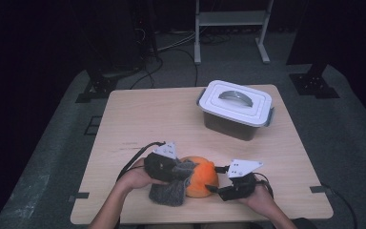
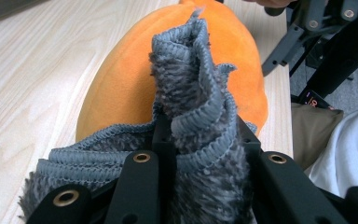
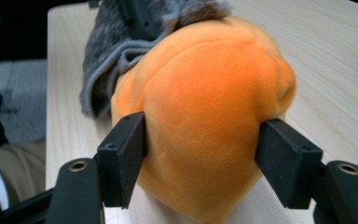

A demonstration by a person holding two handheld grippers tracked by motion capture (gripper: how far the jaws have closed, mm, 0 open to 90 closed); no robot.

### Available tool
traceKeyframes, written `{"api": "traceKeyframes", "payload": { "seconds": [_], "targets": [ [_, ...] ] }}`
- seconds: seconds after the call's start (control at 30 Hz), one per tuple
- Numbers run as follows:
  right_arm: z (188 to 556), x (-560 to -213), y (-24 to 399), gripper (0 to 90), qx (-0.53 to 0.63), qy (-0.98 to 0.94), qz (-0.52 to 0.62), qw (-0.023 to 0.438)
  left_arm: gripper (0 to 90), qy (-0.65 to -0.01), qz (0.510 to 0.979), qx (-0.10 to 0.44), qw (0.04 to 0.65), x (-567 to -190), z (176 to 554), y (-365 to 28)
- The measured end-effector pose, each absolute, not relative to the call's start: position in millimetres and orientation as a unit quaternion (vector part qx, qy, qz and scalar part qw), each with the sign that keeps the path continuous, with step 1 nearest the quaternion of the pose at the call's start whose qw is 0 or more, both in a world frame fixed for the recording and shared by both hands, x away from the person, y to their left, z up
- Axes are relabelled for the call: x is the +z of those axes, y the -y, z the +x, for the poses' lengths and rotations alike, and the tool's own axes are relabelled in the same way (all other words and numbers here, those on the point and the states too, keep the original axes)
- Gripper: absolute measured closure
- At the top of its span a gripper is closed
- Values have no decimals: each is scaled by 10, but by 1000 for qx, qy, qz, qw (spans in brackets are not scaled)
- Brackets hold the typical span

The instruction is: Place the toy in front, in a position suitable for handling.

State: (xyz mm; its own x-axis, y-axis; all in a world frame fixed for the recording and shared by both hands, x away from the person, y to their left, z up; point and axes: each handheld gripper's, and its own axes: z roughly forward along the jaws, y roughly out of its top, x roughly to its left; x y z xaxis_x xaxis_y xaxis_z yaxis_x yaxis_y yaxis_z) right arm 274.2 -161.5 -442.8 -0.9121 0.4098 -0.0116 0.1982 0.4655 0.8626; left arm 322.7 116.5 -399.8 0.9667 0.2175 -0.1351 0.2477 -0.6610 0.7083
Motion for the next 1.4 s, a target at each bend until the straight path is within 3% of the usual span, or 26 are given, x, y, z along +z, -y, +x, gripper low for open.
{"api": "traceKeyframes", "payload": {
  "seconds": [0.33, 0.93, 1.13, 1.3, 1.4],
  "targets": [
    [2785, -4468, 1667, 418, 487, -846, 192, 106, 692, -113, 905, -15, 410, -3854, 3201, -1055],
    [2769, -4539, 1669, 431, 503, -837, 184, 110, 691, -69, 900, -13, 430, -3686, 3186, -809],
    [2768, -4545, 1653, 429, 503, -839, 180, 110, 691, -72, 911, -16, 405, -3787, 3216, -757],
    [2800, -4487, 1673, 361, 499, -845, 163, 103, 698, -87, 906, -31, 413, -3861, 3228, -862],
    [2884, -4454, 1710, 261, 508, -841, 170, 74, 700, -80, 910, -33, 406, -3859, 3213, -866]
  ]
}}
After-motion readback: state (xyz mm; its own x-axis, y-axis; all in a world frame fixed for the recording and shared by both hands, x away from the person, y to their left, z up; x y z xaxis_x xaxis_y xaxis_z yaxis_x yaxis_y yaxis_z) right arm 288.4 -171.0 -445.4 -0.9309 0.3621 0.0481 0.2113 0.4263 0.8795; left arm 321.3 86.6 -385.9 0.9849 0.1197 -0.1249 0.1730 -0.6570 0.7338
